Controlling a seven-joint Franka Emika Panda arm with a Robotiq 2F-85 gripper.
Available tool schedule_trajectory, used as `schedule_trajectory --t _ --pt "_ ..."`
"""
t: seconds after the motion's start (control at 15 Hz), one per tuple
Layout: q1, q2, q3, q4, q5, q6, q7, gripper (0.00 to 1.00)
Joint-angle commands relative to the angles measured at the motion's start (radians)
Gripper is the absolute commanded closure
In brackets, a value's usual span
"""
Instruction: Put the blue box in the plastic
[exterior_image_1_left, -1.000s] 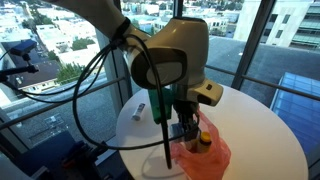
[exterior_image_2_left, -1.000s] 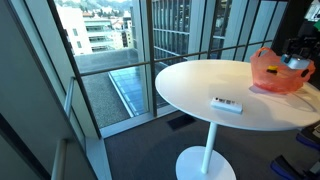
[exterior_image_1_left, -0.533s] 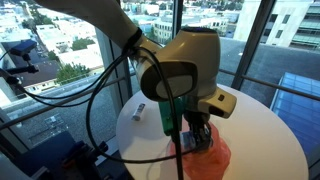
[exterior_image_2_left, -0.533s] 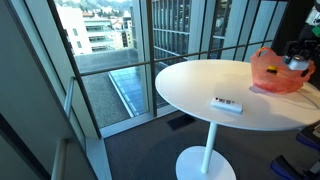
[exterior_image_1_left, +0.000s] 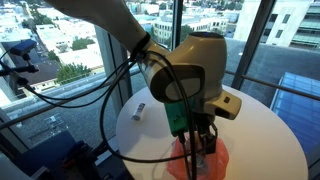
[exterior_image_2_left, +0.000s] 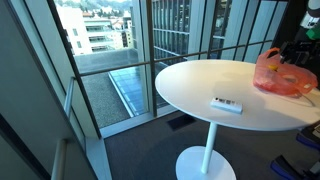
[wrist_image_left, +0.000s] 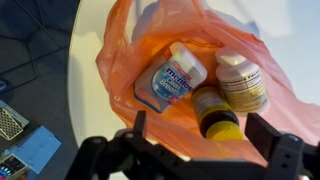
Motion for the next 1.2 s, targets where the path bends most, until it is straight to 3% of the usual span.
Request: schedule_trajectory --t 0.0,0.8,1.13 --pt "0.019 -0.055 0.016 -0.005 0.000 -0.081 -0.021 0.00" --pt "0.120 -0.227 0.126 -0.022 -0.090 -0.442 -0.031 0.00" --pt "0.149 -0.274 0.173 -0.030 -0.181 -0.500 -0.042 0.00"
